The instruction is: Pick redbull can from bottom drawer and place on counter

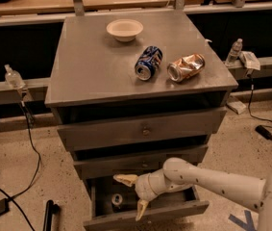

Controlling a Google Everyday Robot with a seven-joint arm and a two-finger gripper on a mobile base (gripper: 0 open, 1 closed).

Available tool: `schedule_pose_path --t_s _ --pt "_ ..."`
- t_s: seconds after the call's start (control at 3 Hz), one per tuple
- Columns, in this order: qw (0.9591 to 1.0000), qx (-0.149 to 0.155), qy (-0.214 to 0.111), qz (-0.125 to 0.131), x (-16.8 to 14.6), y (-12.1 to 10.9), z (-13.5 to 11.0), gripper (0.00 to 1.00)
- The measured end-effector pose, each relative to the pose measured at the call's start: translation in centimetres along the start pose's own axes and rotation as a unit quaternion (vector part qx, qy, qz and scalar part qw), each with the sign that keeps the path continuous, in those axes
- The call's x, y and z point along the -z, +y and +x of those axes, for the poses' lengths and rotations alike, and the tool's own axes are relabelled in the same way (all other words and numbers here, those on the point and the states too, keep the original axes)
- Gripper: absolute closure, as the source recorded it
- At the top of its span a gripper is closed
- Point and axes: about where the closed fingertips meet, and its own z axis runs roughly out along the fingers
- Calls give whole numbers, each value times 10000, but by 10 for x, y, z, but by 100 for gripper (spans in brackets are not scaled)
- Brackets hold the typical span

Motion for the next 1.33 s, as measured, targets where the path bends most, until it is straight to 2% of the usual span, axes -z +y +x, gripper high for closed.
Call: schedule_pose_path --t_s 0.33,0.67,1.0,1.33 --pt "9971 -735 -192 53 -38 34 44 0" --pt "9928 -1155 -277 137 -54 51 64 0" --pt "9826 -1799 -365 295 -66 65 80 0" --pt "9826 -1799 -365 295 -66 65 80 0"
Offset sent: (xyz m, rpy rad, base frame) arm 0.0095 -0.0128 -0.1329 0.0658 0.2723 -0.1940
